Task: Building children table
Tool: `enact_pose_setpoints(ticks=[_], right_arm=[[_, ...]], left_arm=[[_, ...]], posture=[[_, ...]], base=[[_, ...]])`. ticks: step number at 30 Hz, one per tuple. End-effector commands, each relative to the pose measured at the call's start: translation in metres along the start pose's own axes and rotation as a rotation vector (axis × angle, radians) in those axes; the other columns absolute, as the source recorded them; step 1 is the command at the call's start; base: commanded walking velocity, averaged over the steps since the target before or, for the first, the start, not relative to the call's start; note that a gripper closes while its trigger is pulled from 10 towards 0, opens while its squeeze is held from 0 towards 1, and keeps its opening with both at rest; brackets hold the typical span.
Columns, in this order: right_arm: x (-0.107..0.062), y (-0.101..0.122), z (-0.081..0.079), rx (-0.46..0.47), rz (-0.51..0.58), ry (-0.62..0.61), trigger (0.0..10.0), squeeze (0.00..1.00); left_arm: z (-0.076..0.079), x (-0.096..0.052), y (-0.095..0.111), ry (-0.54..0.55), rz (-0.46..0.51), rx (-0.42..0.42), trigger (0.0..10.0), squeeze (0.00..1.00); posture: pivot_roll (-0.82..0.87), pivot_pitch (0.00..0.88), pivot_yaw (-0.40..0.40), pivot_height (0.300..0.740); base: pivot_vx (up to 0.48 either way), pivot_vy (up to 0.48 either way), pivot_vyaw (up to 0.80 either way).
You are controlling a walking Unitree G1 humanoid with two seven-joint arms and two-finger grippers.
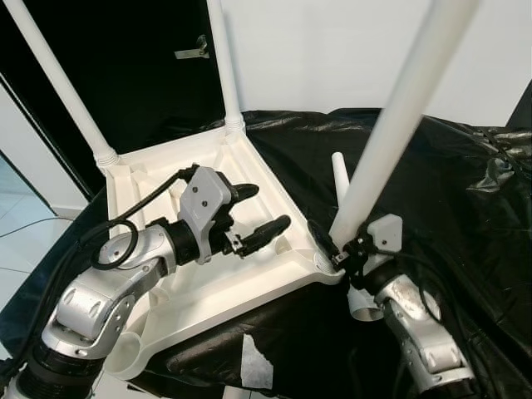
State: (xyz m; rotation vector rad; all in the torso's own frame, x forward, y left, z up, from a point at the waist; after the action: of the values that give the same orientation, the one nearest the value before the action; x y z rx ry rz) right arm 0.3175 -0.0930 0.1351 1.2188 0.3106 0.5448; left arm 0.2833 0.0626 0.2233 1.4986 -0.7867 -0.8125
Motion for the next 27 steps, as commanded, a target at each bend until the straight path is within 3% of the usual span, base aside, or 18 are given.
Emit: enact_pose_setpoints(ticks=[1, 9, 20, 25, 27], right_arm=[[-0.015, -0.051, -0.02, 0.101, -0.239, 0.097, 10.0, 0.0], [-0.015, -0.047, -0.015, 0.042, -0.258, 0.177, 10.0, 0.0], [-0.017, -0.042, -0.008, 0.085, -0.245, 0.181, 10.0, 0.0], [-0.011, -0.024, 0.008, 0.109, -0.152, 0.097, 10.0, 0.0], [-0.005, 0.001, 0.014, 0.098, -0.058, 0.069, 10.0, 0.0]], left_arm=[[0.007, 0.0, 0.001, -0.076, -0.008, 0.016, 10.0, 0.0], [0.008, 0.001, 0.0, -0.065, 0.005, 0.007, 10.0, 0.0], [0.009, 0.003, 0.0, -0.057, 0.012, 0.005, 10.0, 0.0], [0.006, 0.004, 0.001, -0.046, 0.019, 0.009, 10.0, 0.0], [0.005, 0.006, 0.004, -0.05, 0.036, -0.025, 10.0, 0.0]], posture=[[0.01, 0.0, 0.069, 0.74], [0.01, 0.0, 0.049, 0.74], [0.01, 0.0, 0.045, 0.74], [0.01, 0.0, 0.048, 0.74], [0.0, 0.0, 0.047, 0.74]], base=[[0.0, 0.0, 0.0], [0.0, 0.0, 0.0], [0.0, 0.0, 0.0], [0.0, 0.0, 0.0], [0.0, 0.0, 0.0]])
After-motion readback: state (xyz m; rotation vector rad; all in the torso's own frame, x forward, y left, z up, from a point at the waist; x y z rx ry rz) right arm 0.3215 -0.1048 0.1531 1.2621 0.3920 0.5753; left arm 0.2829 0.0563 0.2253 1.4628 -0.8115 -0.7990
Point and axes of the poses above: a point about 5 cm out from each wrist's last joint towards the gripper, its own x axis pointing out of the wrist towards the gripper, its own y axis along the axis of the wrist's last joint, z = x × y, the point moved 6 cm from there along x, pointing out of the wrist towards the gripper, and after that the axes turned 11 degrees about -x, right-handed, at the moved point
